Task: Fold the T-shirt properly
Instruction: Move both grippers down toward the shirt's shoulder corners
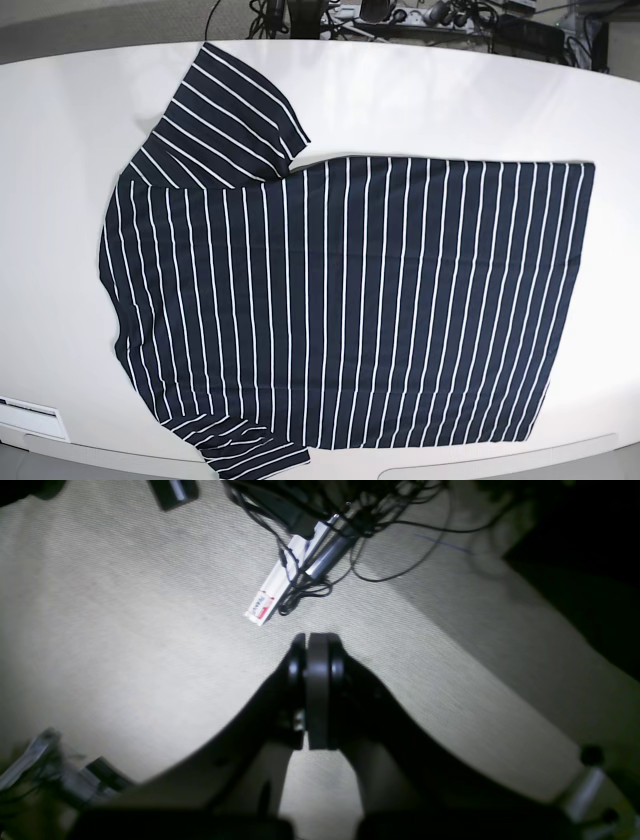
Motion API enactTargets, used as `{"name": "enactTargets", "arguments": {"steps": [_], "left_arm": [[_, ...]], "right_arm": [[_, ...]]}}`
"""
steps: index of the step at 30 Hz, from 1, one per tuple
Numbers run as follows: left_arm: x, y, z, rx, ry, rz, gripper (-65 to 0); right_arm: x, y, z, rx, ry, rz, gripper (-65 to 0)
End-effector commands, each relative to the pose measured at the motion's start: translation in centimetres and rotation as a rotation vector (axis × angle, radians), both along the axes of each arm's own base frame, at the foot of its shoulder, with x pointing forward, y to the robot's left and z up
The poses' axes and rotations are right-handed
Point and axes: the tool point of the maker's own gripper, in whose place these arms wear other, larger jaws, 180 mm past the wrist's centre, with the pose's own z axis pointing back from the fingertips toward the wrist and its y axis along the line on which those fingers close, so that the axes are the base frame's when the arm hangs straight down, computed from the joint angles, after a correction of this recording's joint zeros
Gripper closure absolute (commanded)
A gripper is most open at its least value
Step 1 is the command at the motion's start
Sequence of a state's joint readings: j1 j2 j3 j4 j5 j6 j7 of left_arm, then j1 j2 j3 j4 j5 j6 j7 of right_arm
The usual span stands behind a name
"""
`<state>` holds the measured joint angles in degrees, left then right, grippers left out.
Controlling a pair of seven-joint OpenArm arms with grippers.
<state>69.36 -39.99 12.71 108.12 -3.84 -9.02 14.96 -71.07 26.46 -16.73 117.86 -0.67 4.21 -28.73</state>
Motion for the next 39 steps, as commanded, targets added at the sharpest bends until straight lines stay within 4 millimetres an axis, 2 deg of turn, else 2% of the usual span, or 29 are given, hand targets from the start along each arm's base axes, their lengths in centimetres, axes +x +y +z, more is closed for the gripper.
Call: {"name": "enactTargets", "arguments": {"steps": [1, 4, 8, 12, 19, 26, 29, 31, 33, 39], "left_arm": [[0.4, 0.0, 0.7, 0.007, -0.029, -0.020, 0.0], [2.4, 0.6, 1.5, 0.062, -0.123, -0.076, 0.0], [5.6, 1.5, 3.0, 0.103, -0.226, -0.055, 0.0], [10.1, 3.3, 4.7, 0.203, -0.371, -0.059, 0.0], [16.6, 5.3, 8.8, 0.283, -0.590, -0.052, 0.0], [20.6, 9.0, 11.5, 0.402, -0.728, -0.045, 0.0], [22.7, 10.4, 12.7, 0.442, -0.797, -0.076, 0.0], [23.8, 11.3, 12.5, 0.453, -0.809, -0.129, 0.0], [24.4, 12.5, 11.4, 0.475, -0.786, -0.220, 0.0], [27.7, 18.4, 9.5, 0.568, -0.793, -0.437, 0.0]], "right_arm": [[0.4, -0.3, 0.8, -0.011, -0.026, -0.001, 0.0], [2.5, -1.6, 2.1, -0.057, -0.099, -0.025, 0.0], [6.0, -3.0, 4.1, -0.088, -0.205, -0.052, 0.0], [8.3, -4.5, 5.3, -0.127, -0.277, -0.064, 0.0], [10.6, -5.6, 6.9, -0.135, -0.342, -0.074, 0.0], [11.5, -7.5, 7.4, -0.176, -0.365, -0.068, 0.0], [11.8, -6.5, 7.6, -0.100, -0.373, -0.059, 0.0], [11.8, -5.3, 7.8, -0.033, -0.375, -0.052, 0.0], [12.1, -4.6, 8.2, 0.006, -0.398, -0.039, 0.0], [13.9, -4.5, 8.5, 0.012, -0.457, -0.038, 0.0]]}}
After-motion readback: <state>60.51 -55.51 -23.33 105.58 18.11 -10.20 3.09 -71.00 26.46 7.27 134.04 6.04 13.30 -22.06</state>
